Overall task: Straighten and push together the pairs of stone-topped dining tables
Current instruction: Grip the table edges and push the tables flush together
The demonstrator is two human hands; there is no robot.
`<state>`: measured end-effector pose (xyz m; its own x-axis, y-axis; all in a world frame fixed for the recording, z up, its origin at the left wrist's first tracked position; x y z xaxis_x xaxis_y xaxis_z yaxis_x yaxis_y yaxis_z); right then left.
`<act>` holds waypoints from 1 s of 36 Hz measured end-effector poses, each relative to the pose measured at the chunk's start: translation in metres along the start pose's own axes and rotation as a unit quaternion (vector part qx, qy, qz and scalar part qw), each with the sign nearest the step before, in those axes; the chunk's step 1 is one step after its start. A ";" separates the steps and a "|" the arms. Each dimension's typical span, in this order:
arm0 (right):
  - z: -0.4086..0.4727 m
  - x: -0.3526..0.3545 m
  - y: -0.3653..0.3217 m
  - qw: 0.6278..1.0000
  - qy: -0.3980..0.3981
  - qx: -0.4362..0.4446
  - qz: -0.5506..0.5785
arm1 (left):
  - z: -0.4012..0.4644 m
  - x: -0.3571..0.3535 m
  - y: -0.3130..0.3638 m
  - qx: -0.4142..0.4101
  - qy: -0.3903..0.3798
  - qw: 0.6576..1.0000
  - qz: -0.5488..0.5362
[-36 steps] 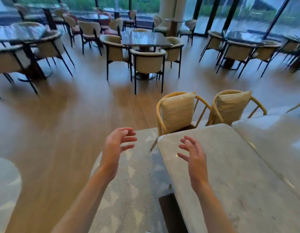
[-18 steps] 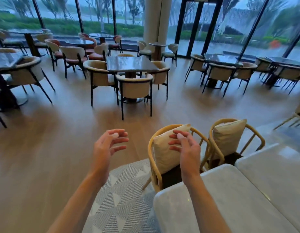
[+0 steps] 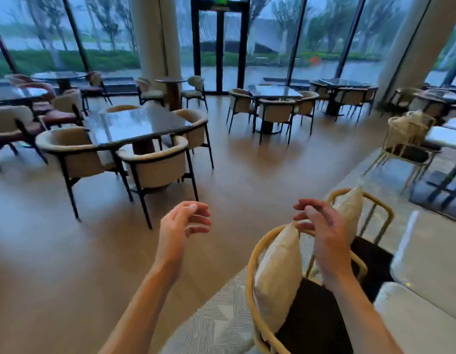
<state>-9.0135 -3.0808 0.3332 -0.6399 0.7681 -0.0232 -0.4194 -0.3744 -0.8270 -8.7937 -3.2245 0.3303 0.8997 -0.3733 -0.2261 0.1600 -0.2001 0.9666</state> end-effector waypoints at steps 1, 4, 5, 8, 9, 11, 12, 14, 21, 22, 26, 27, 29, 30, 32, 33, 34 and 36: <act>0.008 -0.008 0.001 1.000 0.010 -0.002 -0.009 | 0.016 0.001 0.007 0.000 -0.009 1.000 -0.001; 0.033 -0.034 0.010 0.998 0.049 0.005 -0.026 | 0.063 0.003 0.019 -0.003 -0.050 0.999 -0.008; 0.042 -0.043 0.015 0.998 0.059 0.012 -0.029 | 0.078 0.002 0.020 -0.004 -0.065 0.998 -0.009; 0.066 -0.073 0.036 0.996 0.080 0.014 -0.028 | 0.125 0.001 0.019 0.003 -0.097 0.995 -0.002; 0.076 -0.083 0.045 0.996 0.084 0.013 -0.030 | 0.144 0.001 0.017 0.007 -0.105 0.994 -0.003; 0.096 -0.104 0.063 0.996 0.089 0.012 -0.028 | 0.178 0.003 0.014 0.013 -0.116 0.993 -0.003; 0.108 -0.115 0.075 0.995 0.093 0.014 -0.027 | 0.198 0.006 0.012 0.016 -0.121 0.993 0.000; 0.135 -0.137 0.100 0.994 0.106 0.018 -0.022 | 0.239 0.013 0.011 0.017 -0.132 0.991 0.012; 0.244 -0.224 0.189 0.986 0.162 0.006 0.029 | 0.397 0.036 0.037 -0.014 -0.127 0.989 0.075; 0.255 -0.233 0.199 0.988 0.155 0.003 0.026 | 0.417 0.036 0.042 -0.017 -0.132 0.988 0.079; 0.307 -0.254 0.234 0.989 0.147 0.002 -0.014 | 0.504 0.016 0.061 -0.007 -0.140 0.989 0.055; 0.321 -0.255 0.240 0.988 0.152 0.000 -0.019 | 0.524 0.006 0.062 -0.003 -0.145 0.988 0.049; 0.351 -0.251 0.250 0.986 0.166 -0.001 -0.026 | 0.558 -0.019 0.063 0.003 -0.169 0.985 0.043; 0.366 -0.248 0.255 0.985 0.173 0.000 -0.030 | 0.574 -0.034 0.062 0.003 -0.184 0.982 0.042; 0.400 -0.241 0.266 0.982 0.185 0.006 -0.034 | 0.608 -0.066 0.061 0.001 -0.214 0.976 0.045; 0.416 -0.237 0.271 0.981 0.192 0.008 -0.037 | 0.625 -0.083 0.061 0.002 -0.230 0.972 0.047; 0.432 -0.234 0.277 0.979 0.199 0.010 -0.043 | 0.640 -0.100 0.061 0.003 -0.246 0.968 0.046; 0.462 -0.225 0.290 0.975 0.214 0.020 -0.063 | 0.673 -0.135 0.060 -0.002 -0.284 0.958 0.040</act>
<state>-9.2883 -3.6022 0.3584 -0.2582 0.9523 -0.1628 -0.5072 -0.2770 -0.8161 -9.1785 -3.7960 0.3379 0.5438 -0.8197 -0.1799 0.1020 -0.1482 0.9837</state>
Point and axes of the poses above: each hand's wrist, its own z-axis towards the middle knuckle, its own x-axis out of the back of the hand, y = z × x, the point moved 2 cm from there along z, towards the middle knuckle, and after that the axes turned 15 degrees about x, right-handed, at the moved point
